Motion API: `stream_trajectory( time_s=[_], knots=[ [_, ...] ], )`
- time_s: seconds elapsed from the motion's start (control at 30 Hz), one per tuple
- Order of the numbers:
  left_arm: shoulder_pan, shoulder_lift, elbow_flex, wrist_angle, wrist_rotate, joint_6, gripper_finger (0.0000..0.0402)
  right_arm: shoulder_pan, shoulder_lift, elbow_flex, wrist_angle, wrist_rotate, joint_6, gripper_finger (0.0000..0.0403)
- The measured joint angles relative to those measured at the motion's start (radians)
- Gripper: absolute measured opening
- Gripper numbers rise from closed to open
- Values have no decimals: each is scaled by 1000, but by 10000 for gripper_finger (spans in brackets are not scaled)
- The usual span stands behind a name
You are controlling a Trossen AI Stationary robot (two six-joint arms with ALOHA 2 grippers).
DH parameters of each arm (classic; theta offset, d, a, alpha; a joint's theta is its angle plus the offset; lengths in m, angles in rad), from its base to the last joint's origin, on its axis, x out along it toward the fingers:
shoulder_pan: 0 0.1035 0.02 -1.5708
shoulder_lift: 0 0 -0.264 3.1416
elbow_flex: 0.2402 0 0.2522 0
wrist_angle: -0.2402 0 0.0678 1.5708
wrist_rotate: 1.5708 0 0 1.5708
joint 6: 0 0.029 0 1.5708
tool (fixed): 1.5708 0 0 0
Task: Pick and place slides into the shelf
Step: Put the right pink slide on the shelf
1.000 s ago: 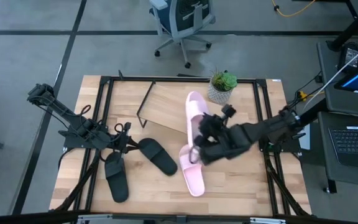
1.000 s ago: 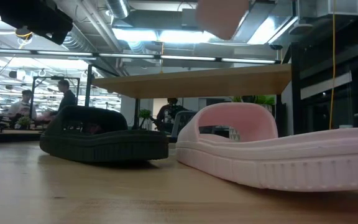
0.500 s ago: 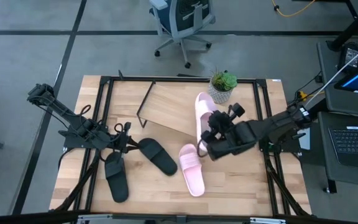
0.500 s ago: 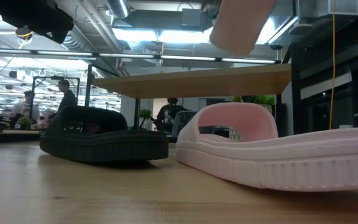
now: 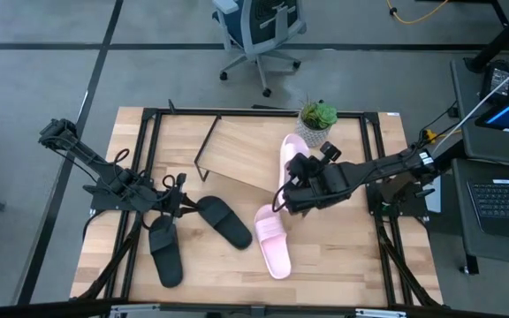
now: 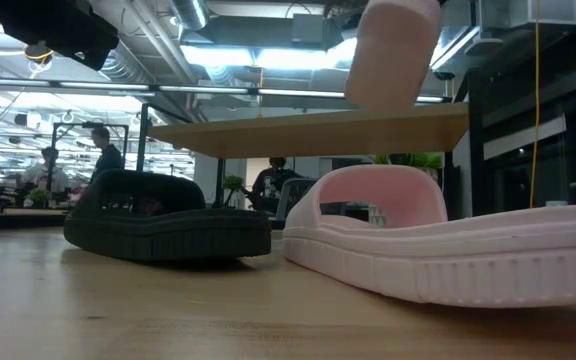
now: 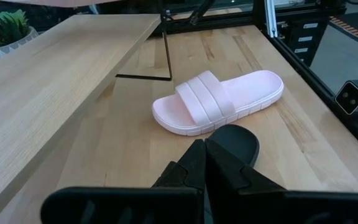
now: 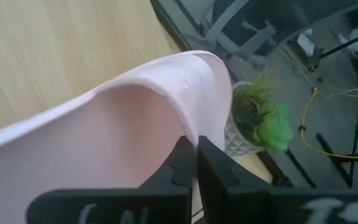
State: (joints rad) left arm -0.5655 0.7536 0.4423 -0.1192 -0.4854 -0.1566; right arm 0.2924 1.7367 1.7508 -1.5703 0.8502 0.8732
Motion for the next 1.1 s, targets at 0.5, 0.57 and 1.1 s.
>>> stream_trajectory(
  time_s=[0.5,0.57,1.1],
  knots=[
    [0,0,0,0,0,1,0,-2,0,-61,-1,-84,-12,8],
    [0,0,0,0,0,1,0,-2,0,-89,-1,-95,8,8],
    [0,0,0,0,0,2,0,-2,0,-112,-1,-84,12,8]
  ],
)
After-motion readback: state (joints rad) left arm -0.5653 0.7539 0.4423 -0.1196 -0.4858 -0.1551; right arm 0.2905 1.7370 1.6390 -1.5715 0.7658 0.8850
